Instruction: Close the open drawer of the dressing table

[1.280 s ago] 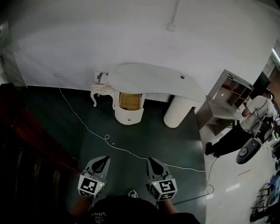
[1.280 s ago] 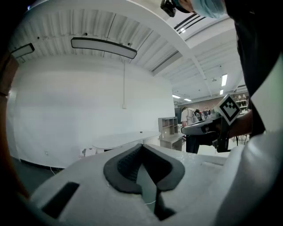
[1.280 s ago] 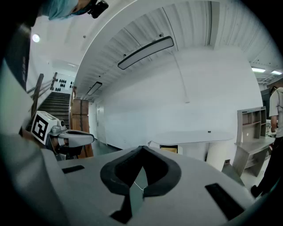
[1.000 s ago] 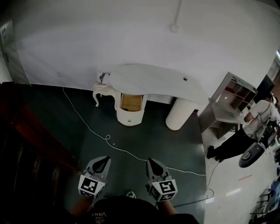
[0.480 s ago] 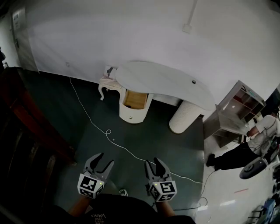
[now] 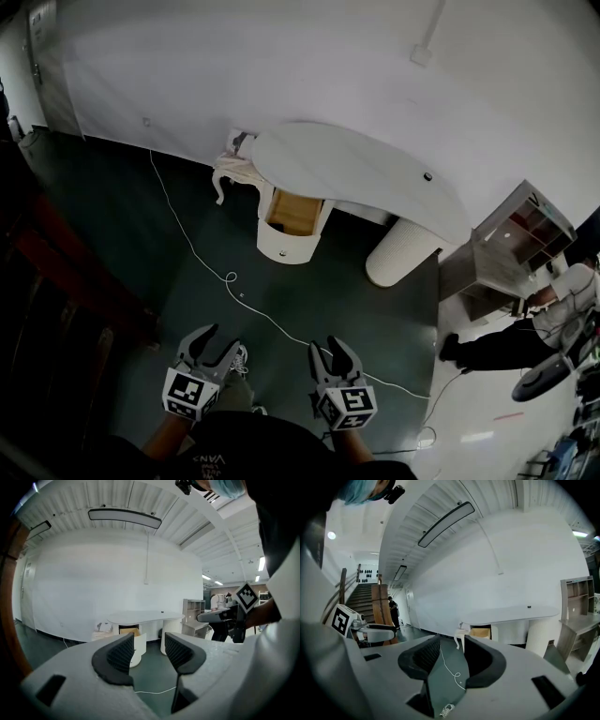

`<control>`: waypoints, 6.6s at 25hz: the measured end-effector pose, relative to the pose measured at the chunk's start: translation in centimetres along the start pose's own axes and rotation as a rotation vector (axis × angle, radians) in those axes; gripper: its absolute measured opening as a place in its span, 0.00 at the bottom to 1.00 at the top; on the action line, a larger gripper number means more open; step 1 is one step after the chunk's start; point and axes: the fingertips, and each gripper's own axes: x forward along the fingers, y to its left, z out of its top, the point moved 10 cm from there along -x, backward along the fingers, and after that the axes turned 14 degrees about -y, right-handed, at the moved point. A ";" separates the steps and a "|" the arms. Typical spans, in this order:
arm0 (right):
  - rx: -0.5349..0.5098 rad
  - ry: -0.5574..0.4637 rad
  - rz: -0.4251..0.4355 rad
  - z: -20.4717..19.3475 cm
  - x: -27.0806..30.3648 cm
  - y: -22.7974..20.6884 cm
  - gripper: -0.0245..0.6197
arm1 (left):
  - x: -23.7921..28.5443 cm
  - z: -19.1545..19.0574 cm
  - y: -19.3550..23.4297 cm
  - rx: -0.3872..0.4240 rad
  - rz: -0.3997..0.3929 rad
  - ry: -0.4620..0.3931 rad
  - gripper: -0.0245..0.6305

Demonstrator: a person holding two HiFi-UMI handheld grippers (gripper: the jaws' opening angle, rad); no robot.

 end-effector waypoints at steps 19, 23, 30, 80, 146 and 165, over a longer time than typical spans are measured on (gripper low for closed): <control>-0.026 0.010 -0.138 1.1 20.9 -2.2 0.29 | 17.6 0.1 16.7 0.030 -0.161 -0.014 0.35; -0.024 0.018 -0.155 1.0 23.5 -2.4 0.29 | 19.8 -0.4 19.4 0.005 -0.154 0.005 0.35; -0.020 0.036 -0.167 0.9 26.6 -4.6 0.29 | 22.8 -1.5 20.2 -0.030 -0.154 0.069 0.35; 0.074 0.364 -0.062 -9.3 35.8 -17.6 0.29 | 42.9 -23.6 19.6 -0.018 -0.071 0.325 0.35; 0.017 0.427 0.073 -8.7 46.4 -26.3 0.28 | 61.5 -25.4 26.4 -0.172 0.116 0.074 0.35; 0.008 0.436 0.029 -9.0 47.0 -27.4 0.28 | 64.0 -25.5 27.8 -0.186 0.111 0.054 0.35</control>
